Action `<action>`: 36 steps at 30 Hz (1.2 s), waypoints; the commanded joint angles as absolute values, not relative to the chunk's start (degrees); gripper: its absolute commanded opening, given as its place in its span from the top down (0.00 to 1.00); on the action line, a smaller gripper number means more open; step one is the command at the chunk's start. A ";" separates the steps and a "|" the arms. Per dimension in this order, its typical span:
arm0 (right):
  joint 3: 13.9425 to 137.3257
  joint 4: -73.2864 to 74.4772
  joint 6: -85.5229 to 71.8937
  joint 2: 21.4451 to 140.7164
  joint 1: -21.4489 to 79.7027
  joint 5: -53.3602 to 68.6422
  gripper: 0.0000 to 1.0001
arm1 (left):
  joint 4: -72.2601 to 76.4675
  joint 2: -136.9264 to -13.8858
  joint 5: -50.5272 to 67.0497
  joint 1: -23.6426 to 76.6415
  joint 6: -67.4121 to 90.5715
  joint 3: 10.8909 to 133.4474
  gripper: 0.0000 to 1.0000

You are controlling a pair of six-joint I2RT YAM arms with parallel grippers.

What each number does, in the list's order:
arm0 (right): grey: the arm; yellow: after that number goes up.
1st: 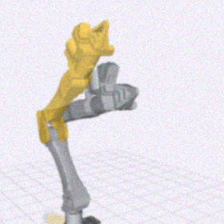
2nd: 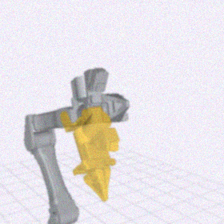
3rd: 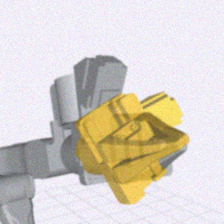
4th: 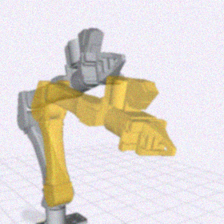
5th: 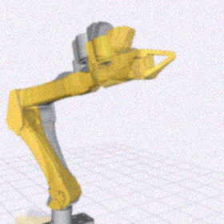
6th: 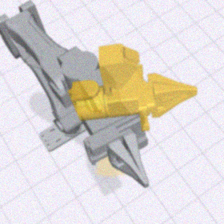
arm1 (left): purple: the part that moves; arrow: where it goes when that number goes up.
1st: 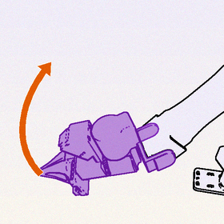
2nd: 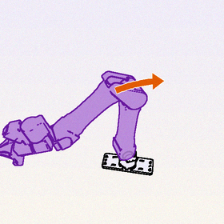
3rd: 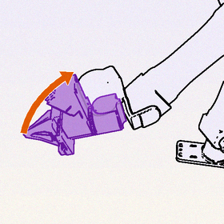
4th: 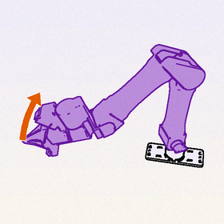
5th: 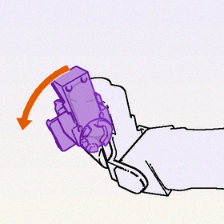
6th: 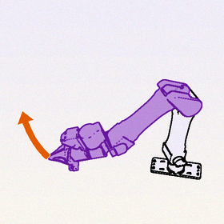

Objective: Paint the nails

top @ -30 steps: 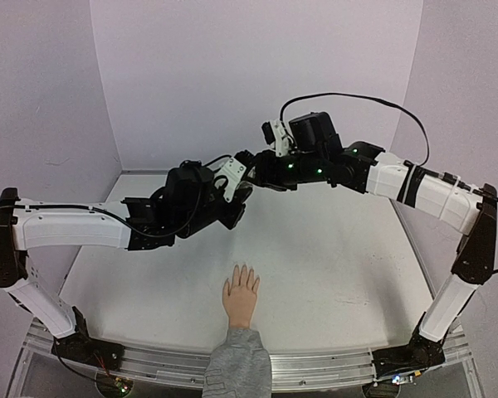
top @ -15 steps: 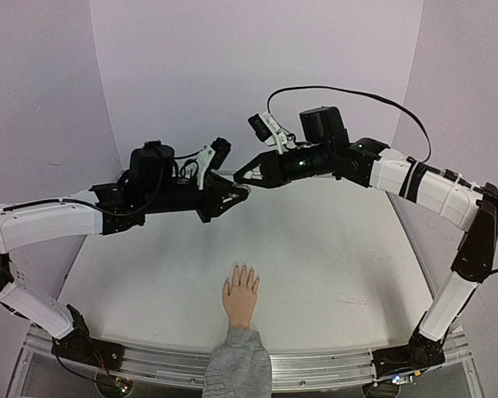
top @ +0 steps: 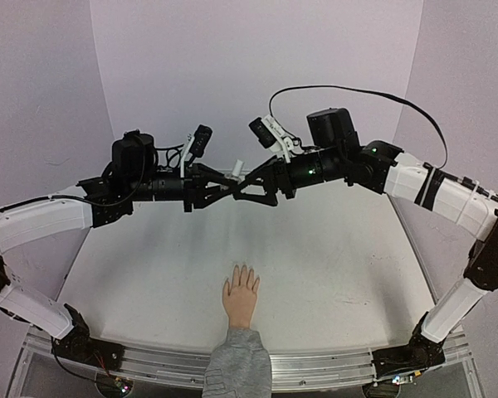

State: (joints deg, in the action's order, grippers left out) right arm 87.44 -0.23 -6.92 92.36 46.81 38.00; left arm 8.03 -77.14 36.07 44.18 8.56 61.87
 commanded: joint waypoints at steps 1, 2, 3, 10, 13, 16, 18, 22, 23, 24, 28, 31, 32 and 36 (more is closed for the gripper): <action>86.61 0.66 -11.03 89.03 46.37 19.85 0.02 | 11.56 -75.90 13.27 44.06 5.12 61.08 1.00; 86.62 1.39 -13.01 89.14 46.39 17.17 0.02 | 11.48 -76.17 9.61 44.53 4.28 61.20 1.00; 86.72 1.47 -15.12 89.43 46.44 14.98 0.02 | 11.43 -76.55 6.19 46.12 2.80 61.31 1.00; 89.56 0.53 -25.35 93.00 46.71 12.48 0.06 | 10.59 -81.64 -16.24 55.33 -4.92 65.85 1.00; 91.17 0.53 -26.73 94.16 46.86 11.23 0.18 | 10.57 -83.15 -19.36 56.71 -5.19 66.87 1.00; 91.34 -0.78 -27.06 94.15 47.22 9.90 0.27 | 10.46 -83.76 -20.51 57.35 -5.06 67.44 1.00; 91.86 -0.96 -27.53 94.81 47.34 9.70 0.39 | 10.43 -83.89 -19.98 57.55 -4.32 67.74 1.00; 93.95 -1.04 -28.24 97.29 47.64 10.93 0.46 | 10.43 -85.03 -19.52 58.26 -3.98 68.54 1.00; 94.43 -1.10 -28.27 97.74 47.84 11.25 0.46 | 10.36 -85.18 -19.40 58.27 -3.96 68.67 1.00; 94.81 -1.14 -28.33 98.14 47.94 11.38 0.45 | 10.29 -85.32 -19.16 58.34 -4.00 68.83 1.00; 96.05 -1.14 -28.47 99.34 48.06 11.05 0.45 | 10.09 -85.62 -18.03 58.51 -4.29 68.99 1.00; 96.44 -1.32 -28.33 99.87 48.06 10.43 0.54 | 9.85 -85.48 -17.59 58.71 -4.48 68.92 1.00; 96.50 -1.32 -28.30 99.92 48.04 10.11 0.57 | 9.79 -85.37 -17.29 58.71 -4.49 68.78 1.00; 96.81 -1.32 -27.74 100.08 48.07 11.01 0.76 | 9.46 -84.94 -17.20 58.71 -4.31 68.23 1.00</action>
